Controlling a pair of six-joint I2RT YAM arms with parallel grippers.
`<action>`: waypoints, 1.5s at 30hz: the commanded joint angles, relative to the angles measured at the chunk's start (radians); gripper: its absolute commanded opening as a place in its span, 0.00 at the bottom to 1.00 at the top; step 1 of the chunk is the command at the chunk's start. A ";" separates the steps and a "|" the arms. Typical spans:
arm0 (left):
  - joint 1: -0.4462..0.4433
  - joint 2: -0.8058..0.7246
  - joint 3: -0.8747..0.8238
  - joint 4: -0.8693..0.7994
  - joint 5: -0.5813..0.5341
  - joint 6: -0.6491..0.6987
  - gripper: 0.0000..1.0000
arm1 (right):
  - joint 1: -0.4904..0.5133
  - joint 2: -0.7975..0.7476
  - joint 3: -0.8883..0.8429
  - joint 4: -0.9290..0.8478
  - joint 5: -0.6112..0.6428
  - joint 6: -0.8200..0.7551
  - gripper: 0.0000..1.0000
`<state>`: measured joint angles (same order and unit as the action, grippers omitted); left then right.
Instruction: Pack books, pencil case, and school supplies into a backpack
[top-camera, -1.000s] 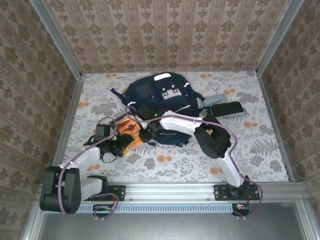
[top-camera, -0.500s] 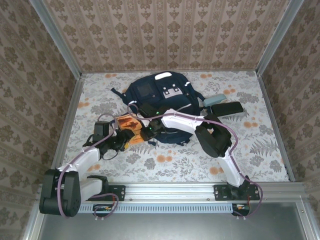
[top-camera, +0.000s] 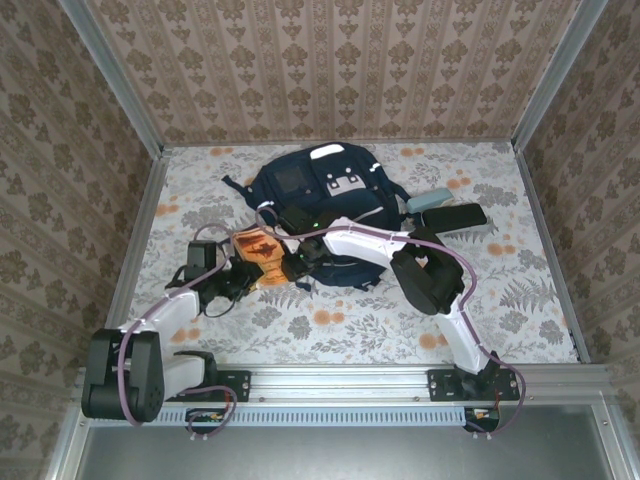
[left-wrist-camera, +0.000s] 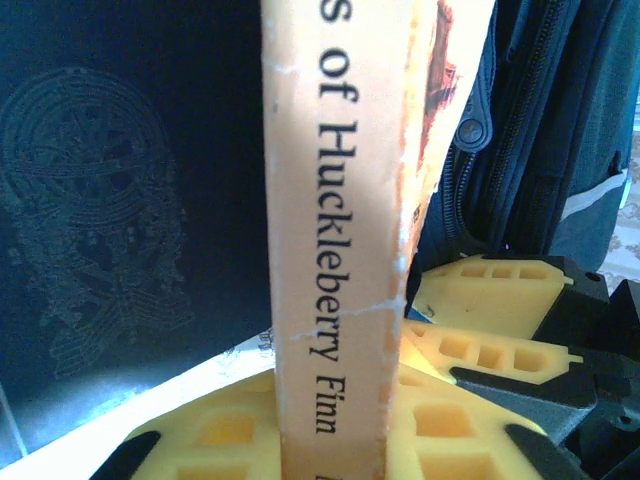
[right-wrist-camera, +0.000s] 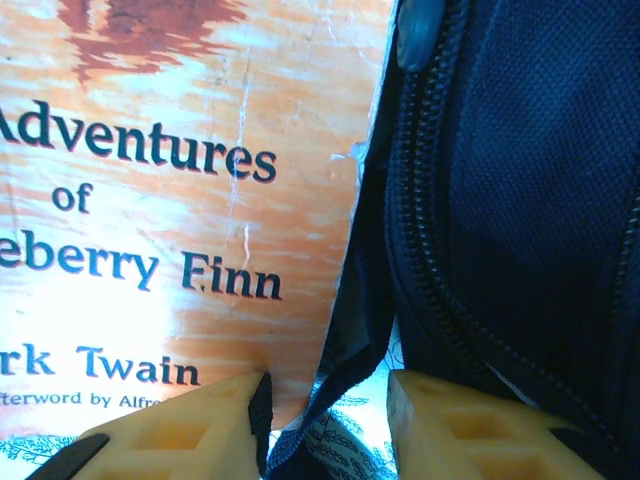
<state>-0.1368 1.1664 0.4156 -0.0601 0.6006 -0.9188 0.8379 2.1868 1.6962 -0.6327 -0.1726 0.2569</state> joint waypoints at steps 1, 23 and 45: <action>0.003 -0.057 0.082 -0.098 -0.107 0.057 0.14 | -0.017 -0.097 -0.055 -0.013 -0.019 0.012 0.43; -0.306 -0.166 0.466 -0.059 -0.200 -0.074 0.14 | -0.221 -0.896 -0.792 0.710 -0.223 0.806 0.93; -0.481 0.079 0.588 0.394 -0.226 -0.363 0.14 | -0.241 -0.841 -0.932 1.374 -0.045 1.289 0.90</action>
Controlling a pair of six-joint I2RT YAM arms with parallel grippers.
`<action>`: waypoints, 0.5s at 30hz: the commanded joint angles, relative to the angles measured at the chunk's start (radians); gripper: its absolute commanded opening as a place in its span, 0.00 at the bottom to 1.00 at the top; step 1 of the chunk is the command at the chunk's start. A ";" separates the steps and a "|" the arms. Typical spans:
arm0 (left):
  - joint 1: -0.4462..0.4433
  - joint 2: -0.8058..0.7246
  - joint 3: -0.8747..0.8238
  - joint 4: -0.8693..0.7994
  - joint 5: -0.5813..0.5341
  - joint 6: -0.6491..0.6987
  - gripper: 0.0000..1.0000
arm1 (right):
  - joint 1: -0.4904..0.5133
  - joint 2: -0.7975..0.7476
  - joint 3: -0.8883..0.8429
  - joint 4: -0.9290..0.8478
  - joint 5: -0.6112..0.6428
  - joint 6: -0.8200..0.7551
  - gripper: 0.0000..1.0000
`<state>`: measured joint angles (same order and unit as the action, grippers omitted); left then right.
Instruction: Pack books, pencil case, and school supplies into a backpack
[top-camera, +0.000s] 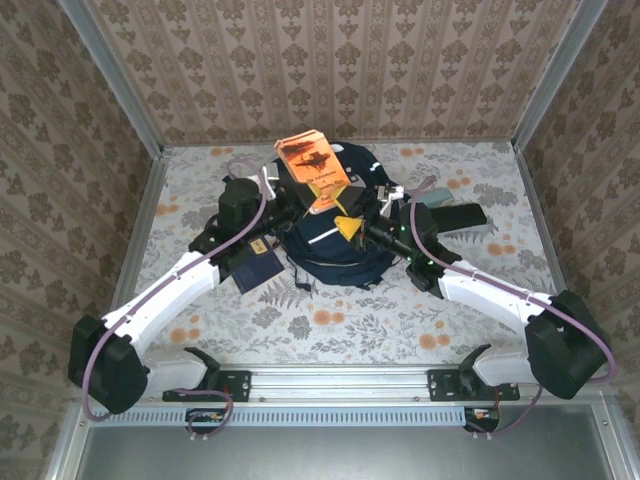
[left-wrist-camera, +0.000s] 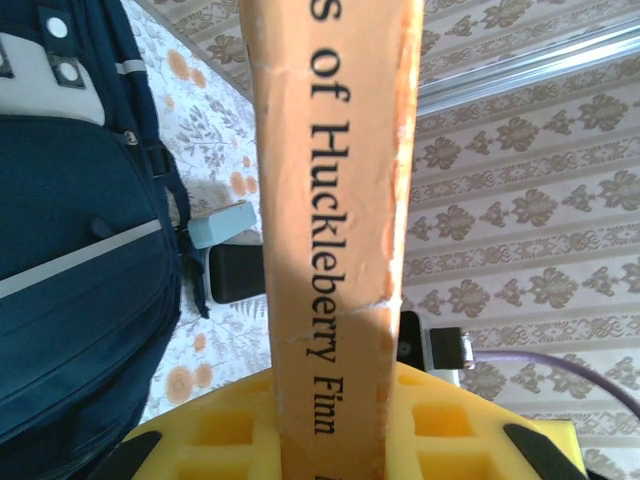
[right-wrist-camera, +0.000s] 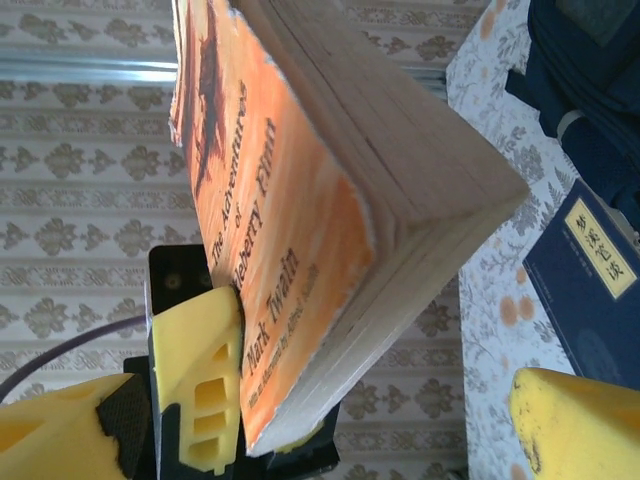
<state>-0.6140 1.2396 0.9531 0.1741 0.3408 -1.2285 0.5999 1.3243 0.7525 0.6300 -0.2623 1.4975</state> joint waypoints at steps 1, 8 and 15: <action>-0.003 0.012 0.048 0.174 0.039 -0.062 0.14 | -0.003 0.028 0.014 0.126 0.051 0.049 0.88; 0.007 0.034 0.015 0.236 0.058 -0.111 0.14 | -0.012 0.096 0.059 0.178 0.066 0.032 0.79; 0.008 0.028 -0.015 0.257 0.071 -0.147 0.14 | -0.022 0.174 0.107 0.264 0.057 0.027 0.71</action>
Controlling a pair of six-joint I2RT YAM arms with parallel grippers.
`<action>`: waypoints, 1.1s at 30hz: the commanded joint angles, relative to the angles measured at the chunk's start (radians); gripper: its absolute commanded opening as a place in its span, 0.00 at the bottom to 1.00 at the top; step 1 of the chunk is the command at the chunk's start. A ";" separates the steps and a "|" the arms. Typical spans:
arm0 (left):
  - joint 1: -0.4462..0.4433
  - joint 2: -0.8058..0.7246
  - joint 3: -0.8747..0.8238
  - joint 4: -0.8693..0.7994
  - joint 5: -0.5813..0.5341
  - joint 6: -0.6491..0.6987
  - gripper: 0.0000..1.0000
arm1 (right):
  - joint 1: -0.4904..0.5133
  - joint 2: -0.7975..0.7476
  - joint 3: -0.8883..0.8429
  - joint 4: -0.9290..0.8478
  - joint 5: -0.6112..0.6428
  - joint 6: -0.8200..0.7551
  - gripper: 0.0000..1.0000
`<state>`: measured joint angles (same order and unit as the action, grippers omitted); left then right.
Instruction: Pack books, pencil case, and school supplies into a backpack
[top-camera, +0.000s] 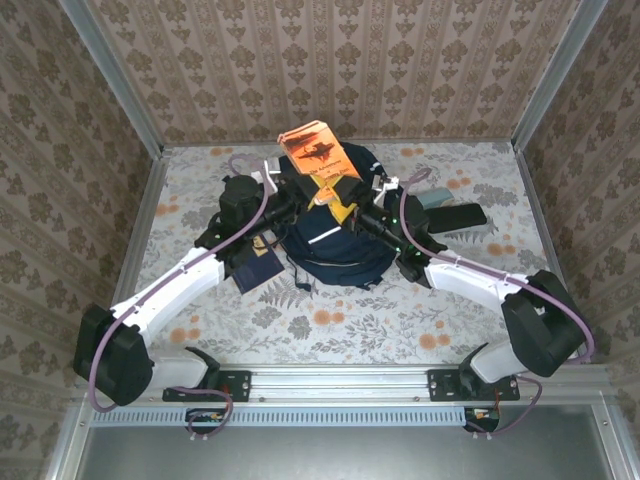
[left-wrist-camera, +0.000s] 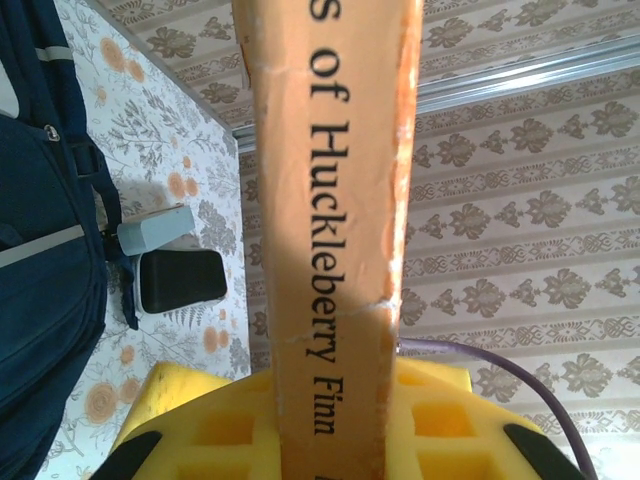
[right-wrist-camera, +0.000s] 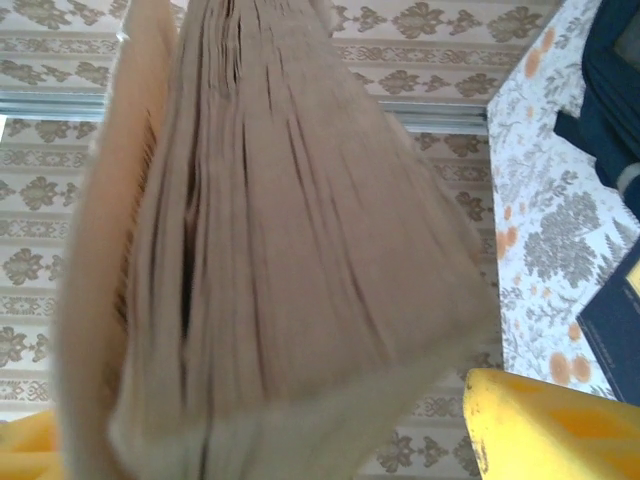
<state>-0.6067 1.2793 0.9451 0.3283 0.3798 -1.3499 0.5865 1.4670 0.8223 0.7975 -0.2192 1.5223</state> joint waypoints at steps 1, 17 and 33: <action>0.001 -0.016 -0.013 0.101 0.030 -0.029 0.14 | -0.010 0.037 0.035 0.112 0.018 0.007 0.70; 0.004 -0.040 0.004 -0.152 -0.025 0.090 0.57 | -0.023 -0.045 0.002 -0.071 0.033 -0.151 0.19; -0.078 0.108 0.142 -0.662 -0.176 0.539 0.78 | -0.164 -0.558 -0.075 -1.063 0.213 -0.539 0.16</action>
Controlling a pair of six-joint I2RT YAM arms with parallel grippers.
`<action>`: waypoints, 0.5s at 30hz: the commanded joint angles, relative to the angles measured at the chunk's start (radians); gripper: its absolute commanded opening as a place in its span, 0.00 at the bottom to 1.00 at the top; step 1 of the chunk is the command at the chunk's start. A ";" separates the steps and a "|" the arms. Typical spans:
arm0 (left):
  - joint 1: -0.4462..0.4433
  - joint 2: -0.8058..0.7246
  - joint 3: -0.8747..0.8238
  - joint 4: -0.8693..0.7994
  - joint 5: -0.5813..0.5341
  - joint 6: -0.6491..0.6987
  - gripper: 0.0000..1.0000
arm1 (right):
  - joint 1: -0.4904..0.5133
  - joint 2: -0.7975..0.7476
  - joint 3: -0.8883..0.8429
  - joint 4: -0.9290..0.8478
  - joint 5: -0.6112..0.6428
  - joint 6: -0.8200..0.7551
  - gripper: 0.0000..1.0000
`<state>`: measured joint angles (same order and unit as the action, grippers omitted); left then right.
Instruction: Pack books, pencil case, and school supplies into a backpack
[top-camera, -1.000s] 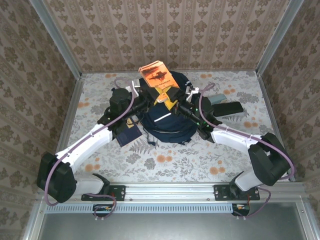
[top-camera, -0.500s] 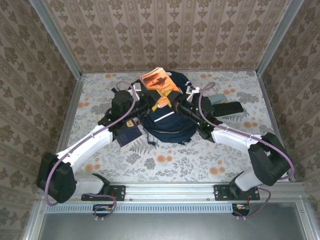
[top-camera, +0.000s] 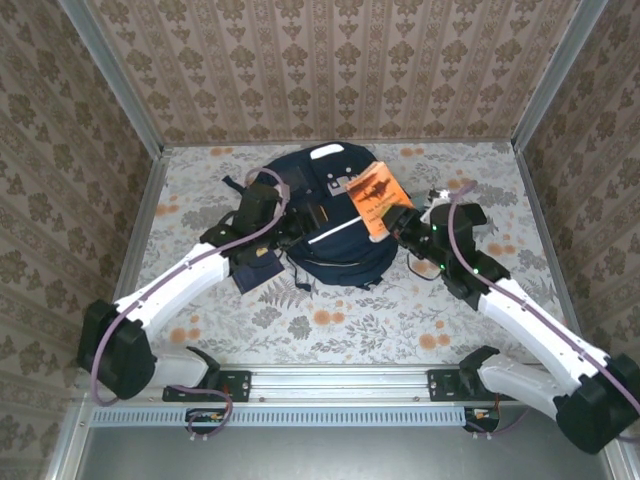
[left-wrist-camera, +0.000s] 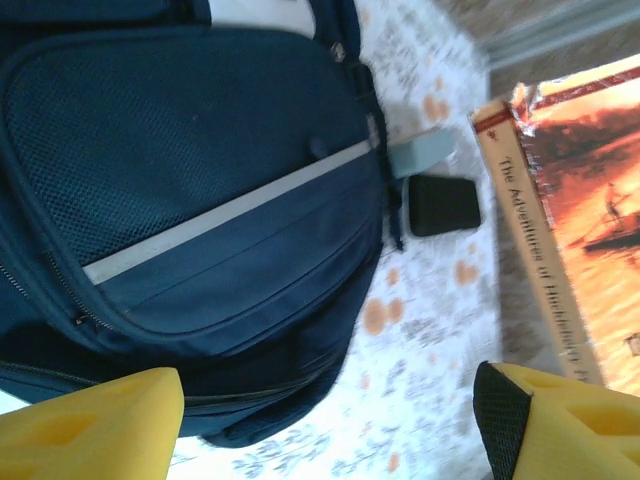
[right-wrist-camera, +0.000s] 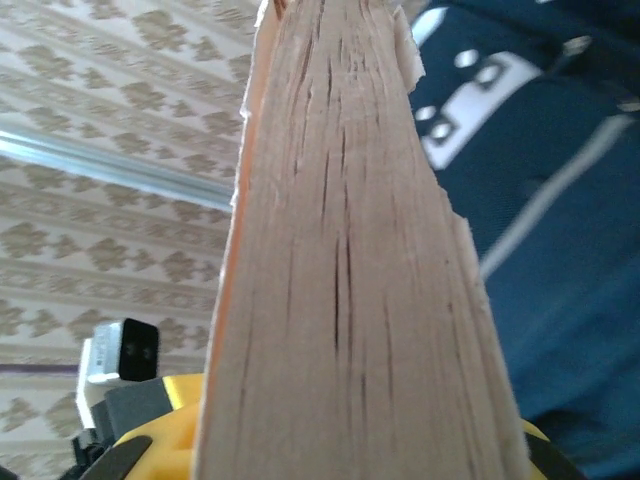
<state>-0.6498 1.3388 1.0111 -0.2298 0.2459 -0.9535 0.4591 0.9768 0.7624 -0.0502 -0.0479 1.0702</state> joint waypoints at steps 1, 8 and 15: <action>-0.050 0.075 0.106 -0.132 -0.050 0.191 0.78 | -0.056 -0.089 -0.017 -0.258 0.033 -0.095 0.16; -0.140 0.326 0.381 -0.347 -0.146 0.486 0.79 | -0.187 -0.149 -0.034 -0.362 -0.062 -0.115 0.17; -0.183 0.588 0.652 -0.510 -0.223 0.734 0.77 | -0.246 -0.110 -0.023 -0.411 -0.058 -0.152 0.17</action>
<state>-0.8177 1.8565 1.5715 -0.5999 0.0917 -0.4015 0.2287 0.8577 0.7326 -0.4431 -0.0860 0.9585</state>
